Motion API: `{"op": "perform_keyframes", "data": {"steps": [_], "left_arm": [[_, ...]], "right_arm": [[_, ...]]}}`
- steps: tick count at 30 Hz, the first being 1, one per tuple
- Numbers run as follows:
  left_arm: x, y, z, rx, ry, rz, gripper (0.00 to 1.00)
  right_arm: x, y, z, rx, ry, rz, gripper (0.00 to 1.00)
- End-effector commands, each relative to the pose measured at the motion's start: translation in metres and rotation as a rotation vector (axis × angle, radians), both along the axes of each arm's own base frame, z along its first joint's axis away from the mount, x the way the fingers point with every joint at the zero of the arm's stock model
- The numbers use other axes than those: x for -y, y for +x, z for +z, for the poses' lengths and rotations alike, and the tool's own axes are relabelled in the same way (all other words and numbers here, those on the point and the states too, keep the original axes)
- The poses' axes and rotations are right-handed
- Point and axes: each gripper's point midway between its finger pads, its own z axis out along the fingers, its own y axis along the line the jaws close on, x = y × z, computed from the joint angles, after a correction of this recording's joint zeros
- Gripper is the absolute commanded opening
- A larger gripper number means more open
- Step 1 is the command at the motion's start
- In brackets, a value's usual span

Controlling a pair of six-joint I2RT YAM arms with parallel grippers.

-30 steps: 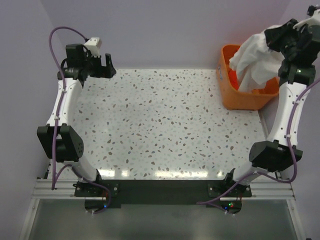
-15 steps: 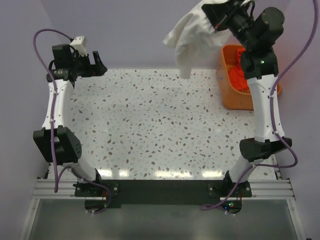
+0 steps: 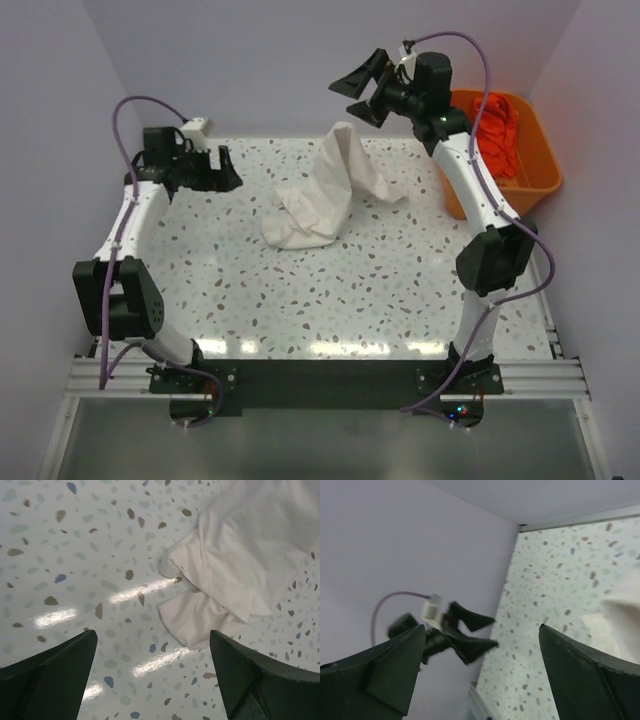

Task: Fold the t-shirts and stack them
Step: Move the tshirt to the center of the board, then flatten the tshirt out

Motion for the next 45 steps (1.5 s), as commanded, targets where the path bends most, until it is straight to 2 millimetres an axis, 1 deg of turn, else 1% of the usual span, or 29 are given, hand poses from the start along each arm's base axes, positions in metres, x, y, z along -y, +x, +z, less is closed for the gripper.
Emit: {"op": "perform_keyframes", "data": {"steps": [1, 2, 3, 4, 5, 6, 7, 9, 13, 15, 17, 18, 19, 20, 21, 22, 23, 24, 25, 26, 27, 29, 30, 31, 34, 37, 41, 44, 45], "left_arm": [[0.076, -0.005, -0.014, 0.073, 0.022, -0.240, 1.00], [0.088, 0.003, -0.032, 0.056, 0.036, -0.259, 1.00], [0.110, 0.004, -0.043, 0.039, 0.031, -0.302, 1.00], [0.120, 0.009, -0.069, -0.020, 0.024, -0.324, 1.00], [0.135, 0.014, -0.072, -0.025, 0.014, -0.354, 1.00], [0.142, 0.018, -0.082, -0.042, 0.016, -0.365, 1.00], [0.146, 0.025, -0.106, -0.092, 0.014, -0.341, 1.00], [0.157, 0.036, -0.114, -0.101, 0.030, -0.330, 1.00], [0.160, 0.038, -0.151, -0.158, 0.104, -0.305, 1.00], [0.157, 0.029, -0.169, -0.192, 0.136, -0.305, 1.00], [0.149, 0.017, -0.188, -0.251, 0.171, -0.297, 0.98], [0.145, 0.013, -0.193, -0.268, 0.187, -0.291, 0.93], [0.139, 0.012, -0.192, -0.262, 0.218, -0.298, 0.77], [0.132, 0.008, -0.194, -0.275, 0.225, -0.288, 0.66], [0.118, 0.010, -0.190, -0.280, 0.207, -0.255, 0.56], [0.110, 0.010, -0.177, -0.273, 0.195, -0.238, 0.38], [0.101, 0.011, -0.172, -0.269, 0.197, -0.219, 0.28], [0.082, 0.016, -0.164, -0.256, 0.205, -0.188, 0.19], [0.072, 0.016, -0.152, -0.238, 0.209, -0.171, 0.05], [0.064, 0.015, -0.149, -0.236, 0.212, -0.160, 0.00], [0.050, 0.017, -0.146, -0.232, 0.222, -0.146, 0.00], [0.043, 0.009, -0.143, -0.250, 0.215, -0.167, 0.00], [0.039, 0.007, -0.140, -0.243, 0.218, -0.187, 0.08], [0.040, 0.006, -0.135, -0.231, 0.210, -0.203, 0.31], [0.040, 0.007, -0.123, -0.184, 0.214, -0.225, 0.65], [0.040, 0.012, -0.111, -0.156, 0.220, -0.233, 0.70], [0.045, 0.021, -0.095, -0.116, 0.212, -0.268, 0.73], [0.050, 0.026, -0.092, -0.111, 0.188, -0.286, 0.77], [0.052, 0.027, -0.092, -0.113, 0.182, -0.293, 0.82]], "right_arm": [[-0.027, -0.002, 0.073, -0.078, 0.289, 0.122, 0.99], [-0.031, 0.006, 0.076, -0.084, 0.305, 0.117, 0.99], [-0.030, 0.006, 0.083, -0.046, 0.307, 0.123, 0.99], [-0.033, 0.007, 0.071, -0.062, 0.312, 0.135, 0.99], [-0.033, 0.003, 0.078, -0.045, 0.345, 0.155, 0.99], [-0.033, 0.004, 0.073, -0.056, 0.344, 0.153, 0.98], [-0.033, 0.008, 0.058, -0.084, 0.335, 0.139, 0.99], [-0.034, 0.013, 0.050, -0.100, 0.346, 0.138, 0.99], [-0.025, 0.027, 0.049, -0.099, 0.363, 0.111, 0.99], [-0.020, 0.027, 0.062, -0.020, 0.353, 0.121, 0.99], [-0.012, 0.027, 0.056, 0.040, 0.280, 0.122, 0.99], [-0.011, 0.025, 0.040, 0.026, 0.232, 0.121, 0.99], [-0.009, 0.022, 0.018, 0.011, 0.175, 0.128, 0.99], [-0.001, 0.024, -0.003, 0.082, 0.052, 0.145, 0.99], [0.010, 0.020, -0.036, -0.006, -0.036, 0.143, 0.99], [0.023, 0.021, -0.055, -0.015, -0.124, 0.133, 0.99], [0.045, 0.024, -0.082, 0.024, -0.282, 0.139, 0.99], [0.064, 0.018, -0.110, -0.043, -0.395, 0.108, 0.99], [0.076, 0.015, -0.135, -0.064, -0.489, 0.113, 0.99], [0.088, 0.013, -0.151, -0.017, -0.615, 0.147, 0.99], [0.100, 0.011, -0.169, -0.048, -0.697, 0.135, 0.98], [0.115, 0.009, -0.208, -0.094, -0.790, 0.168, 0.88], [0.119, 0.006, -0.221, -0.121, -0.818, 0.180, 0.84], [0.124, 0.004, -0.235, -0.160, -0.837, 0.179, 0.74], [0.132, -0.012, -0.280, -0.269, -0.883, 0.249, 0.59], [0.132, -0.020, -0.302, -0.304, -0.905, 0.279, 0.53], [0.114, -0.033, -0.322, -0.303, -0.945, 0.339, 0.52], [0.107, -0.034, -0.336, -0.296, -0.965, 0.348, 0.52], [0.104, -0.032, -0.338, -0.289, -0.962, 0.348, 0.52]]}}
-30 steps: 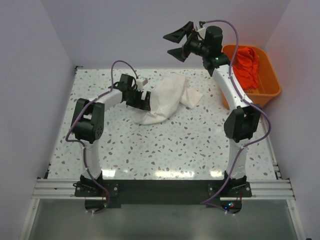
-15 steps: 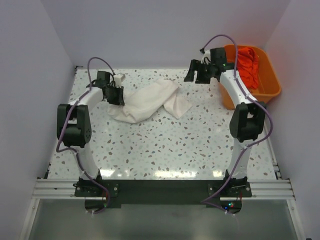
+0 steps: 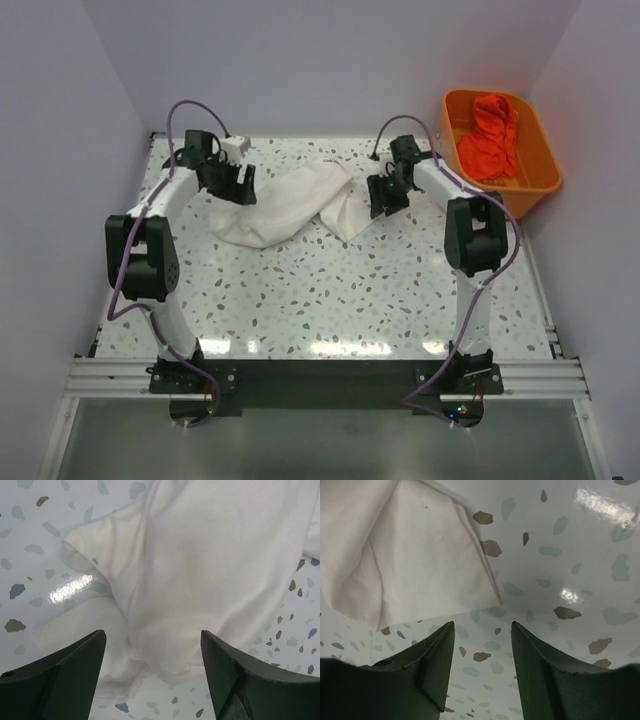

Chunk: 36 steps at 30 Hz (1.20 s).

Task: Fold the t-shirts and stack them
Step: Flatten the tshirt out

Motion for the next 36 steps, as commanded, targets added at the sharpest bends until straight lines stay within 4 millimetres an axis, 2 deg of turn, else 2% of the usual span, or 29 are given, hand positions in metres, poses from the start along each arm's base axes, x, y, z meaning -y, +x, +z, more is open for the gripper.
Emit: {"op": "perform_keyframes", "data": {"steps": [1, 9, 11, 12, 14, 15, 17, 20, 23, 26, 31, 34, 35, 36], "left_arm": [[0.011, 0.012, 0.021, 0.044, -0.041, -0.058, 0.83], [0.037, 0.005, 0.010, 0.010, -0.018, -0.110, 0.87], [0.042, 0.002, 0.003, -0.009, 0.003, -0.109, 0.86], [0.042, 0.001, -0.001, -0.021, 0.008, -0.107, 0.85], [0.039, 0.000, -0.008, -0.039, 0.034, -0.087, 0.83], [0.038, 0.000, -0.010, -0.047, 0.041, -0.076, 0.80], [0.031, 0.002, -0.015, -0.052, 0.075, -0.049, 0.78], [0.020, 0.010, -0.015, -0.032, 0.124, -0.007, 0.74], [0.013, 0.018, -0.010, -0.010, 0.132, 0.015, 0.76], [0.014, 0.018, -0.014, -0.032, 0.130, 0.008, 0.79], [0.021, 0.016, -0.027, -0.065, 0.107, -0.023, 0.78], [0.023, 0.013, -0.039, -0.097, 0.103, -0.051, 0.65], [0.023, 0.012, -0.042, -0.102, 0.108, -0.058, 0.54], [0.022, 0.012, -0.045, -0.110, 0.110, -0.061, 0.49]], "right_arm": [[-0.010, 0.011, -0.004, 0.067, -0.027, 0.046, 0.53], [-0.027, 0.007, -0.043, 0.042, -0.067, 0.086, 0.53], [-0.029, 0.007, -0.048, 0.034, -0.069, 0.098, 0.46], [-0.028, 0.003, -0.054, 0.008, -0.075, 0.103, 0.36], [-0.026, 0.006, -0.052, 0.010, -0.082, 0.115, 0.24], [-0.024, 0.003, -0.050, 0.001, -0.090, 0.122, 0.11], [-0.019, 0.005, -0.042, 0.015, -0.098, 0.127, 0.00], [-0.007, 0.010, -0.025, 0.038, -0.092, 0.107, 0.00], [0.010, 0.016, -0.004, 0.062, -0.085, 0.073, 0.00], [0.023, 0.021, 0.016, 0.096, -0.080, 0.049, 0.00], [0.031, 0.013, 0.039, 0.095, -0.040, 0.031, 0.00], [0.034, 0.010, 0.057, 0.121, -0.023, 0.019, 0.00], [0.034, 0.011, 0.062, 0.129, -0.018, 0.015, 0.00], [0.037, 0.015, 0.071, 0.153, -0.019, 0.012, 0.00]]}}
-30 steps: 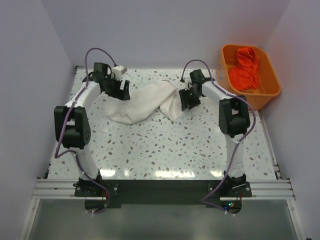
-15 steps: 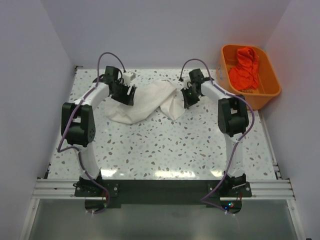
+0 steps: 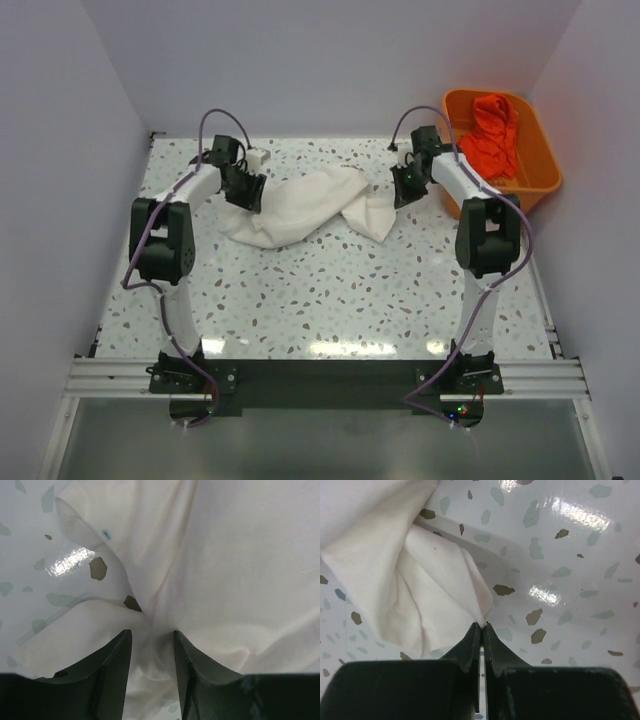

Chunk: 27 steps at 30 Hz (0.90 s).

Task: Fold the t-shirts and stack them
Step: Flatten the tshirt out

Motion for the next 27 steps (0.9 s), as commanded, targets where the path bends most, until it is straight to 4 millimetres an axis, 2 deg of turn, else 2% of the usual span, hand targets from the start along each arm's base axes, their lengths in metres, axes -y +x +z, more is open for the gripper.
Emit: {"op": "perform_keyframes", "data": {"steps": [1, 2, 4, 5, 6, 7, 8, 9, 11, 12, 13, 14, 15, 16, 17, 18, 19, 20, 21, 22, 23, 24, 25, 26, 27], "left_arm": [[0.002, 0.010, 0.006, 0.014, -0.026, -0.028, 0.42], [0.001, 0.013, 0.011, 0.024, -0.039, -0.026, 0.27], [-0.003, 0.027, 0.035, 0.083, -0.082, -0.024, 0.14], [-0.006, 0.033, 0.046, 0.110, -0.090, -0.017, 0.00], [-0.006, 0.042, 0.070, 0.168, -0.114, -0.027, 0.00], [-0.015, 0.048, 0.084, 0.202, -0.123, -0.020, 0.00], [-0.018, 0.052, 0.108, 0.258, -0.128, -0.026, 0.00], [-0.020, 0.056, 0.129, 0.313, -0.136, -0.035, 0.00], [-0.028, 0.056, 0.160, 0.400, -0.144, -0.061, 0.00], [-0.027, 0.050, 0.189, 0.473, -0.138, -0.081, 0.00], [-0.040, 0.046, 0.201, 0.512, -0.128, -0.089, 0.00], [-0.045, 0.039, 0.213, 0.544, -0.124, -0.090, 0.00], [-0.050, 0.024, 0.231, 0.608, -0.117, -0.100, 0.00], [-0.061, 0.016, 0.238, 0.647, -0.095, -0.112, 0.00], [-0.065, -0.002, 0.255, 0.704, -0.070, -0.135, 0.00], [-0.069, -0.018, 0.228, 0.655, -0.051, -0.156, 0.00], [-0.074, -0.029, 0.218, 0.667, 0.029, -0.232, 0.00], [-0.075, -0.046, 0.216, 0.681, 0.074, -0.282, 0.00], [-0.075, -0.074, 0.170, 0.556, 0.088, -0.334, 0.00], [-0.079, -0.087, 0.152, 0.530, 0.149, -0.417, 0.00], [-0.084, -0.103, 0.137, 0.475, 0.167, -0.421, 0.07], [-0.086, -0.118, 0.110, 0.400, 0.166, -0.423, 0.13], [-0.092, -0.125, 0.101, 0.366, 0.167, -0.414, 0.25], [-0.092, -0.136, 0.091, 0.312, 0.137, -0.413, 0.32], [-0.088, -0.139, 0.090, 0.296, 0.107, -0.405, 0.37]], "right_arm": [[0.002, 0.007, 0.061, 0.123, 0.028, 0.016, 0.00], [0.005, 0.010, 0.066, 0.136, 0.024, 0.013, 0.00], [0.013, 0.026, 0.085, 0.187, 0.019, 0.005, 0.00], [0.015, 0.028, 0.092, 0.193, 0.019, 0.002, 0.00], [0.018, 0.040, 0.114, 0.248, 0.027, 0.000, 0.00], [0.018, 0.043, 0.126, 0.273, 0.036, 0.002, 0.00], [0.016, 0.044, 0.138, 0.292, 0.052, 0.011, 0.00], [0.016, 0.049, 0.169, 0.366, 0.063, 0.025, 0.00], [0.016, 0.046, 0.203, 0.441, 0.082, 0.040, 0.00], [0.017, 0.042, 0.216, 0.471, 0.107, 0.063, 0.00], [0.019, 0.028, 0.249, 0.542, 0.121, 0.080, 0.00], [0.022, 0.023, 0.259, 0.580, 0.120, 0.089, 0.00], [0.028, 0.010, 0.248, 0.560, 0.110, 0.107, 0.00], [0.032, -0.008, 0.263, 0.603, 0.095, 0.120, 0.00], [0.036, -0.019, 0.256, 0.590, 0.071, 0.136, 0.00], [0.046, -0.032, 0.221, 0.521, 0.003, 0.169, 0.00], [0.052, -0.043, 0.206, 0.492, -0.030, 0.183, 0.00], [0.059, -0.053, 0.206, 0.516, -0.064, 0.191, 0.00], [0.072, -0.069, 0.162, 0.426, -0.116, 0.202, 0.00], [0.076, -0.076, 0.148, 0.403, -0.137, 0.208, 0.00], [0.078, -0.082, 0.133, 0.371, -0.149, 0.219, 0.00], [0.080, -0.092, 0.110, 0.312, -0.156, 0.245, 0.00], [0.080, -0.097, 0.099, 0.276, -0.158, 0.259, 0.00], [0.082, -0.101, 0.089, 0.242, -0.165, 0.263, 0.00], [0.084, -0.105, 0.070, 0.184, -0.167, 0.264, 0.00]]}}
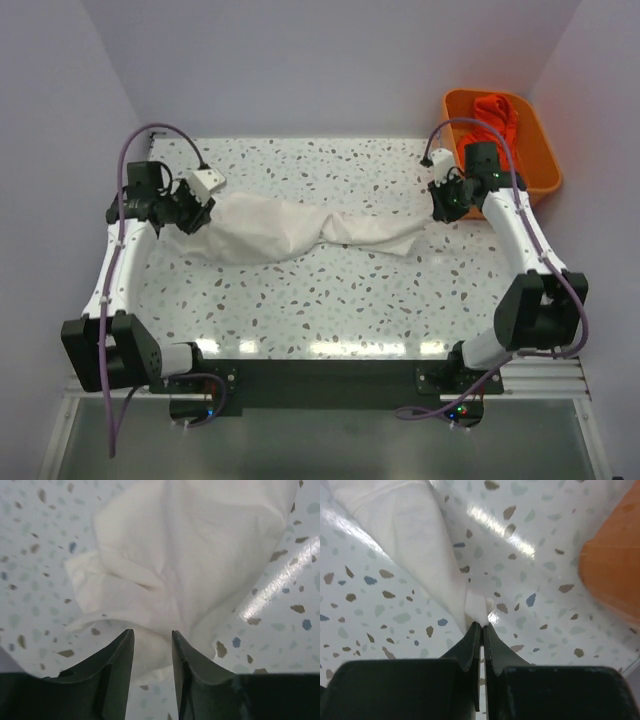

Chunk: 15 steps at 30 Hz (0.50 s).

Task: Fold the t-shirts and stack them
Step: Flatten the tshirt out

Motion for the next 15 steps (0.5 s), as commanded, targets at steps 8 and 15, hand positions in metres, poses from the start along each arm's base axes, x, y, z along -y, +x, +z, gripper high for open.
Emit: {"op": "perform_keyframes", "data": {"steps": [8, 15], "left_arm": [[-0.015, 0.009, -0.070, -0.268, -0.048, 0.107, 0.63], [-0.020, 0.070, -0.072, -0.366, -0.135, 0.218, 0.63]], "right_arm": [[0.010, -0.006, -0.071, -0.255, -0.061, 0.012, 0.00], [0.011, -0.006, -0.073, -0.288, -0.054, -0.010, 0.00]]}}
